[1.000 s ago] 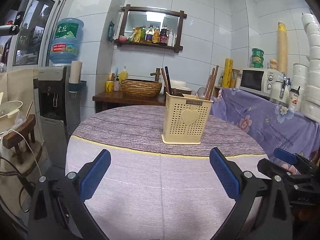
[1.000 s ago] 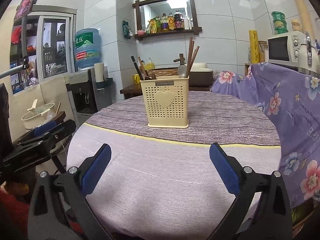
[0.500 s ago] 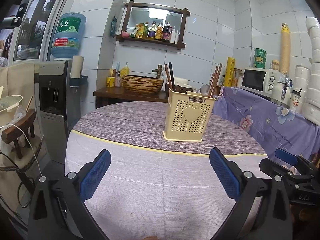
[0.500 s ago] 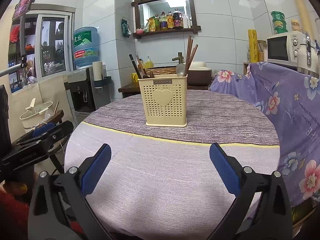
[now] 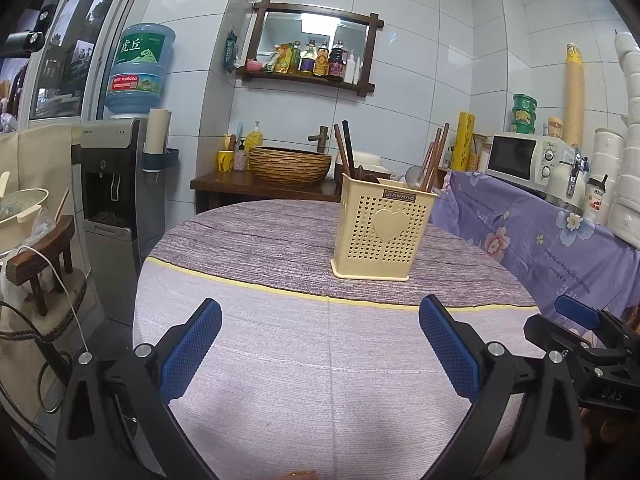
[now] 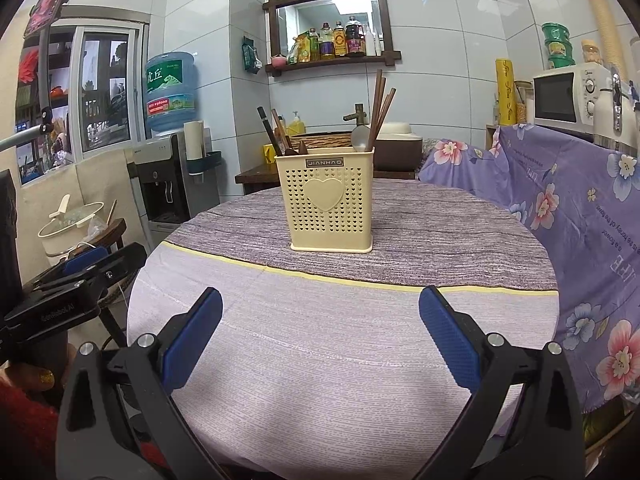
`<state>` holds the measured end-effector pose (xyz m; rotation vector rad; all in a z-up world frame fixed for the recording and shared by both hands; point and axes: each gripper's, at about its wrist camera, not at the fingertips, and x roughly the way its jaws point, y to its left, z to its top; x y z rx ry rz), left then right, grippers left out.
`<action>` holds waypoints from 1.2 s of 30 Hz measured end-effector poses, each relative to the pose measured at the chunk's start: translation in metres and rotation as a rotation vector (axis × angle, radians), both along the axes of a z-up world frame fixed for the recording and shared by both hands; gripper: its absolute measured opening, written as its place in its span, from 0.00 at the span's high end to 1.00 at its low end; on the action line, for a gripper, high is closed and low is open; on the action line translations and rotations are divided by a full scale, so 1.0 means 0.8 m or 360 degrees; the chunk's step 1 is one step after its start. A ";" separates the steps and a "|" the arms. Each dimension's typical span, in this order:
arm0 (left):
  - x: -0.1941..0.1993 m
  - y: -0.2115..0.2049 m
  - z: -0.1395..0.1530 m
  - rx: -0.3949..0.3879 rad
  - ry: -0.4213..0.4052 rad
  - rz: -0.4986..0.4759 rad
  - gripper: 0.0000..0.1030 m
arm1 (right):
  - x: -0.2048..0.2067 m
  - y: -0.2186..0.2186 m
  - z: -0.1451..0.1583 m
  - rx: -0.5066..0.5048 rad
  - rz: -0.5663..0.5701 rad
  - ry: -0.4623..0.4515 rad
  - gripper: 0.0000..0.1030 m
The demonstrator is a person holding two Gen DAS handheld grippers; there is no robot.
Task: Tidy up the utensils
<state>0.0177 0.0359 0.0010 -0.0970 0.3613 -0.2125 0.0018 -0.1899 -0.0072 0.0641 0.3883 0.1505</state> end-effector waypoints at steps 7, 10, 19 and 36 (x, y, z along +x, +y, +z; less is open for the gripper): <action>0.002 0.001 0.000 0.0005 0.0009 -0.0005 0.05 | 0.000 0.001 0.000 -0.0003 0.0000 0.0003 0.06; 0.002 0.001 0.000 0.0007 0.0007 -0.0003 0.05 | 0.001 0.000 -0.001 0.0001 0.0001 0.0005 0.06; 0.002 0.000 -0.001 0.0020 0.0007 -0.0005 0.05 | 0.001 0.000 -0.002 0.0001 0.0002 0.0010 0.06; 0.002 -0.001 -0.002 0.0021 0.0004 -0.0030 0.05 | 0.003 -0.002 -0.007 0.0002 0.0000 0.0025 0.06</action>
